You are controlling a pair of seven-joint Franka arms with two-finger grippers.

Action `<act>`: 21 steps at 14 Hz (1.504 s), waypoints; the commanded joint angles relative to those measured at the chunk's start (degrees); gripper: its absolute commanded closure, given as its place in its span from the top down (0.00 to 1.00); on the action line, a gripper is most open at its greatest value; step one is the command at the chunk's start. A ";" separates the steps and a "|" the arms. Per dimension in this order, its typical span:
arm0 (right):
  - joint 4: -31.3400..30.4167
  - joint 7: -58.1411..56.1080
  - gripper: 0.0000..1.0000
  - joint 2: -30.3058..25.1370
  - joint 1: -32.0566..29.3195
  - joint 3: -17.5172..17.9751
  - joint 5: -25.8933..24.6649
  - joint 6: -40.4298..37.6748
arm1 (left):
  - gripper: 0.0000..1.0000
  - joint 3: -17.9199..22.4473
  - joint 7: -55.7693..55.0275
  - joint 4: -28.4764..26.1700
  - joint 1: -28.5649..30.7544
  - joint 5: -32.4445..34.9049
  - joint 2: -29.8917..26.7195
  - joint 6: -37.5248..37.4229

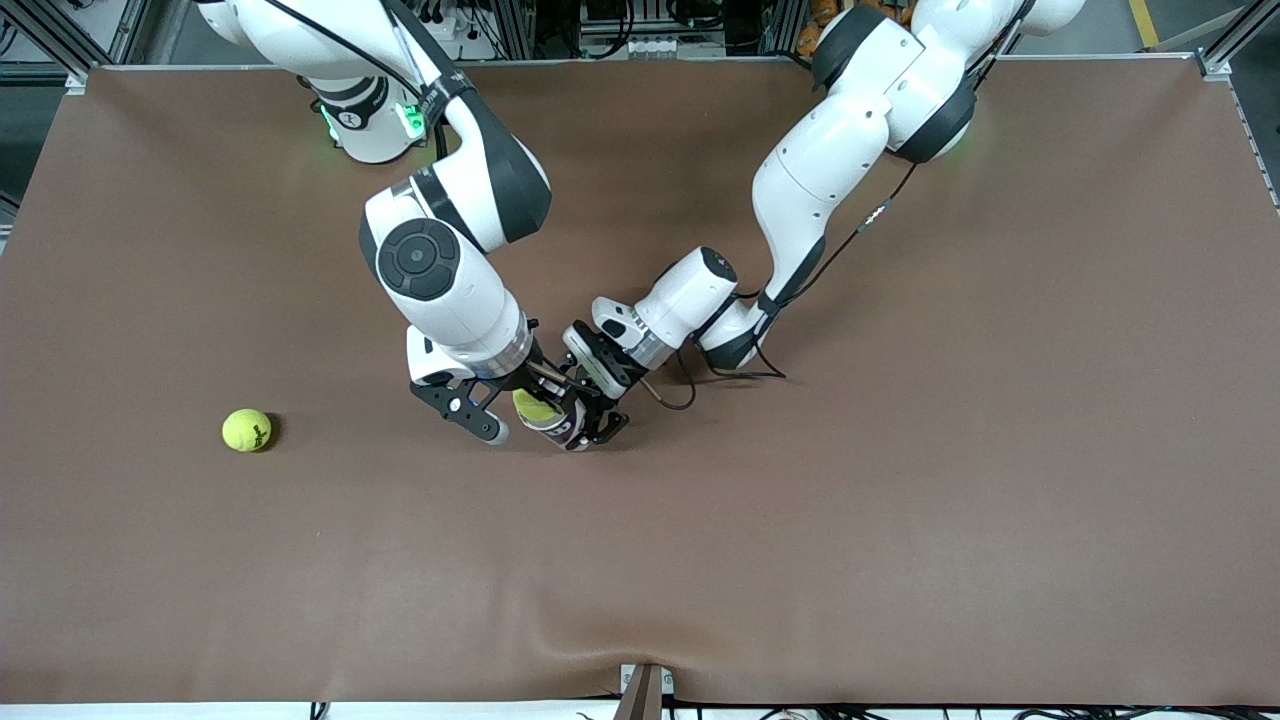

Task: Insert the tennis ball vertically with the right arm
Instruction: 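Open the right gripper to drop the ball into the tube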

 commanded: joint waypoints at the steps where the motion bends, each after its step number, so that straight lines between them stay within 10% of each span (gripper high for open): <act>1: 1.62 -0.04 0.57 0.79 -0.10 0.11 0.36 -0.49 | 0.80 0.28 -0.03 0.62 0.00 -0.96 0.75 0.25; 4: 1.62 -0.04 0.59 1.32 -0.01 0.11 0.27 -0.48 | 0.80 0.28 -0.03 0.62 0.00 -0.96 0.75 0.25; 8: 1.62 0.49 1.00 1.50 0.43 0.11 0.09 -0.57 | 0.80 0.37 -0.03 0.62 0.00 -0.88 0.75 0.25; 21: 1.70 -15.04 1.00 -1.75 -8.87 -0.42 0.09 -7.95 | 0.80 0.28 -0.03 0.62 0.00 -0.88 0.66 0.25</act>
